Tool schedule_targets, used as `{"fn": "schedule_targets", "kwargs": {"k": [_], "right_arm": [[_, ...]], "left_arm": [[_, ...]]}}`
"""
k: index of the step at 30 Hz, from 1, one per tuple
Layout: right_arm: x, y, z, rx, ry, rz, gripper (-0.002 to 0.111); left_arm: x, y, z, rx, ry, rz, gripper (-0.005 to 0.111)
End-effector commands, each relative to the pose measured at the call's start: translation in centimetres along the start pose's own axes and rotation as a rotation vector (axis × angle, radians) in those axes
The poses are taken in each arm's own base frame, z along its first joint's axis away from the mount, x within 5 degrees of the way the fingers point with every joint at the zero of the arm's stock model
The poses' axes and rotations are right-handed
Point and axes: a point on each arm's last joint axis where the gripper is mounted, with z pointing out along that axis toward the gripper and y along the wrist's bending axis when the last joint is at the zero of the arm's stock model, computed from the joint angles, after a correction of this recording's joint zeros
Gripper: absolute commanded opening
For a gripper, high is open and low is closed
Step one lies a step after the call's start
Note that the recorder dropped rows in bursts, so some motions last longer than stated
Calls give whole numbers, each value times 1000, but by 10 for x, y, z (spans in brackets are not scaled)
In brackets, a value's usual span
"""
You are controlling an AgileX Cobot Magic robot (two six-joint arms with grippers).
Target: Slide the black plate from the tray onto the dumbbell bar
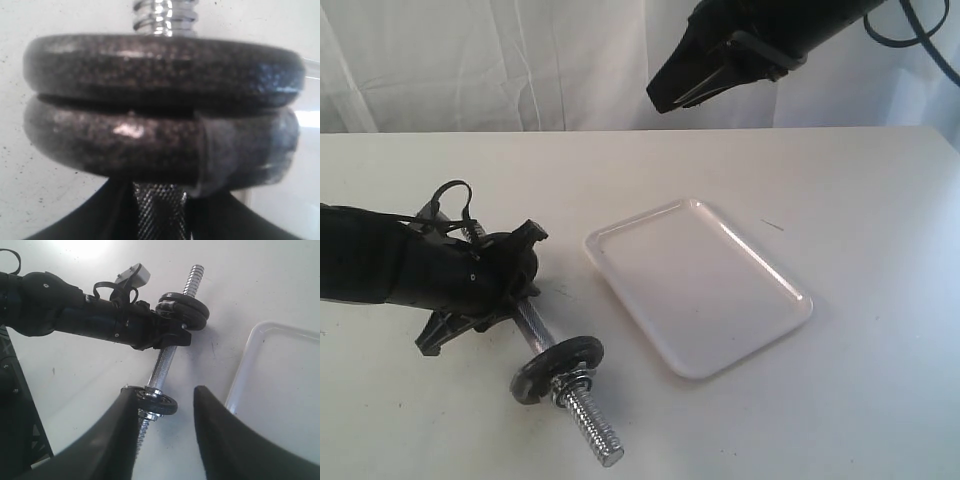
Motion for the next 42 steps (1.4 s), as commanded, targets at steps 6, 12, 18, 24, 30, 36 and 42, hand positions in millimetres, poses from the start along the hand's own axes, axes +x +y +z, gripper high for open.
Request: {"fn": "schedule_targets", "kwargs": {"k": [6, 12, 18, 24, 30, 36, 42], "right_arm": [[-1, 1, -4, 5, -9, 3, 36], [0, 1, -4, 7, -8, 2, 36], [0, 1, -4, 7, -8, 2, 36], [0, 1, -4, 7, -8, 2, 36], [0, 1, -4, 8, -7, 2, 36], [0, 1, -4, 8, -7, 2, 36], [0, 1, -4, 8, -7, 2, 36]], "left_arm": [[0, -23, -13, 121, 38, -59, 52], [0, -23, -13, 122, 39, -55, 52], [0, -23, -13, 122, 39, -53, 35], [0, -23, -13, 120, 37, -41, 0], [0, -22, -13, 115, 35, -18, 0], [0, -22, -13, 112, 33, -2, 0], [-1, -20, -13, 96, 18, 42, 0]]}}
